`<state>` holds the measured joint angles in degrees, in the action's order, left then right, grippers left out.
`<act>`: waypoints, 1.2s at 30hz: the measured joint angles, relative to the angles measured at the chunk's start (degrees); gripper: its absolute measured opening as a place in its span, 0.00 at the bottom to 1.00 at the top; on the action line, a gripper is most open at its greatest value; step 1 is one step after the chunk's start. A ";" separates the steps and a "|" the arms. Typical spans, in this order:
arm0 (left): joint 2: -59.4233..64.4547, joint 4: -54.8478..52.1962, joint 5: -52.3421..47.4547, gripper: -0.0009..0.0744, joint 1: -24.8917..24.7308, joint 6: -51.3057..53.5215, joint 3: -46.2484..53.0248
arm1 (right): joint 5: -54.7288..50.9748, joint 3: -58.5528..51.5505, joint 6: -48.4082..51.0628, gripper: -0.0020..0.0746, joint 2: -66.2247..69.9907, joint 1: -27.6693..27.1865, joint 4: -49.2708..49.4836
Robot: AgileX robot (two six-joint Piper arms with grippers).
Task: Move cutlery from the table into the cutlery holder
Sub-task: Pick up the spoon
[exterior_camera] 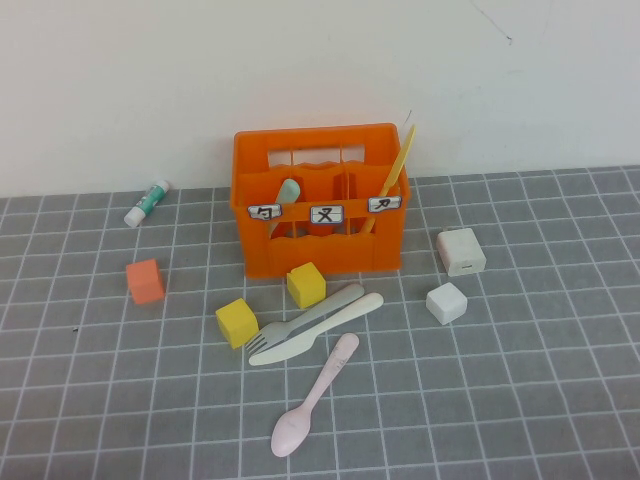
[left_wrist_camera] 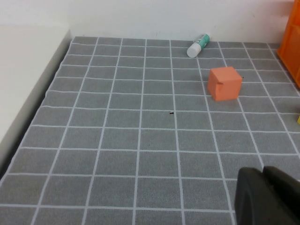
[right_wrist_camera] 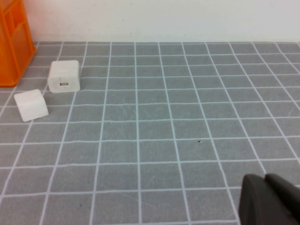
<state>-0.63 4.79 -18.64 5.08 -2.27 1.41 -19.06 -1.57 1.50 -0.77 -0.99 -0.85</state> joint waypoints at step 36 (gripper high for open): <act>0.00 -0.82 0.00 0.01 -2.74 0.24 0.00 | 1.29 0.00 -11.42 0.02 0.00 0.00 30.09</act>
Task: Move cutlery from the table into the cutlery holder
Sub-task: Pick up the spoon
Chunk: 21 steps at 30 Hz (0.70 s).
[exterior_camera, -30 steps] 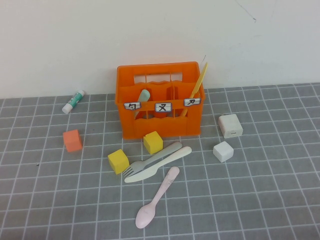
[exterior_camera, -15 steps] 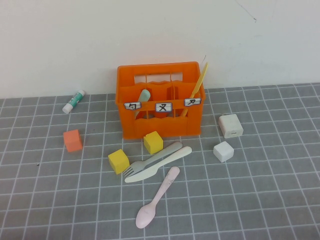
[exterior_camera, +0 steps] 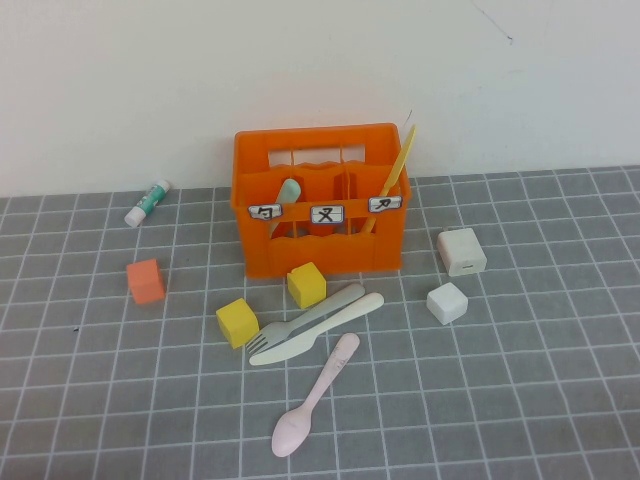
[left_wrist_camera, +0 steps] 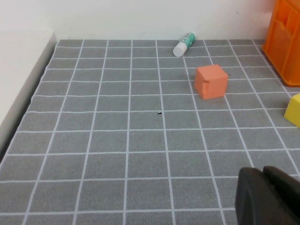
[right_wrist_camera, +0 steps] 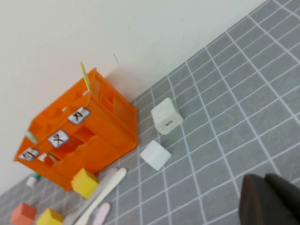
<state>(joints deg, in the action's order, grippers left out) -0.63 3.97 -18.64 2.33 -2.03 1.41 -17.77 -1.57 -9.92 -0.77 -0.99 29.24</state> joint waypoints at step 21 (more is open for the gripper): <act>0.00 0.00 0.00 0.01 0.00 0.00 0.00 | -33.95 36.48 57.58 0.02 31.12 0.00 4.14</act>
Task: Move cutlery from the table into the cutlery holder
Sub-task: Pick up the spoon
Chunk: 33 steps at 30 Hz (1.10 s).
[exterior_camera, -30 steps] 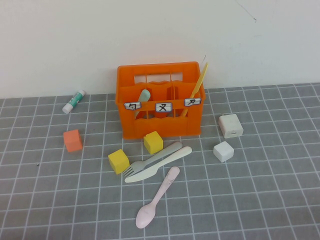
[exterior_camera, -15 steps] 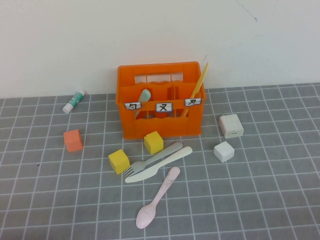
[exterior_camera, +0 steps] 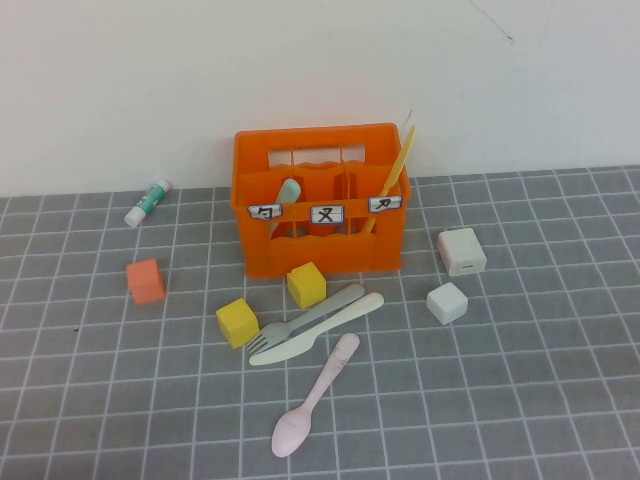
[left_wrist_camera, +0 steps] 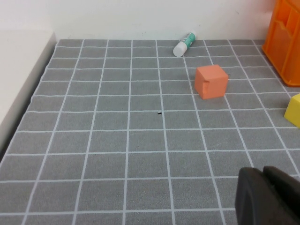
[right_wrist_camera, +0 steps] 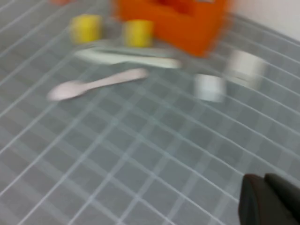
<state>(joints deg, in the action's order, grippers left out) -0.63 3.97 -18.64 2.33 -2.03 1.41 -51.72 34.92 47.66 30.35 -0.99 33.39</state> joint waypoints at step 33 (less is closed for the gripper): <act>0.00 0.13 -0.20 0.01 0.00 -0.13 -0.10 | -14.58 37.25 -11.32 0.02 56.27 32.16 -28.25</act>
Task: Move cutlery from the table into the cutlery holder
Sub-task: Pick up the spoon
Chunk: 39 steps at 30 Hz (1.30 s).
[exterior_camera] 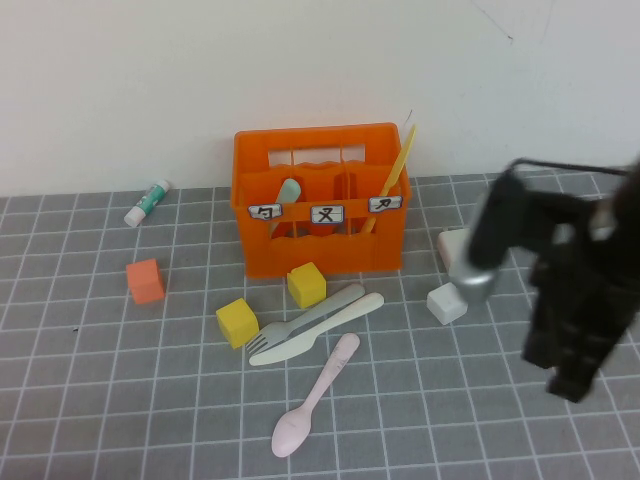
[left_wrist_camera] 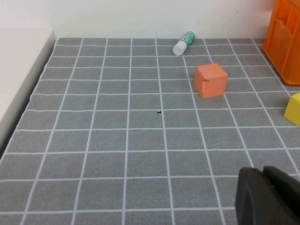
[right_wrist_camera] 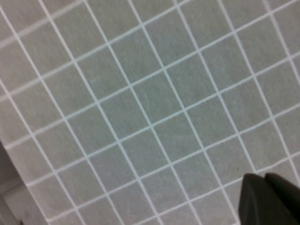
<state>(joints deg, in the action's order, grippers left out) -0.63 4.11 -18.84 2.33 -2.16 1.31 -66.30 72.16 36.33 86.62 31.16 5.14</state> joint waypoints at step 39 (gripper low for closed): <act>0.00 0.04 -0.24 0.01 0.00 0.11 0.00 | 22.35 23.42 -81.36 0.63 38.08 10.34 -2.18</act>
<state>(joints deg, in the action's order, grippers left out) -0.63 4.14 -19.08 2.33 -2.05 1.31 -43.95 95.59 -45.03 124.70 41.51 2.95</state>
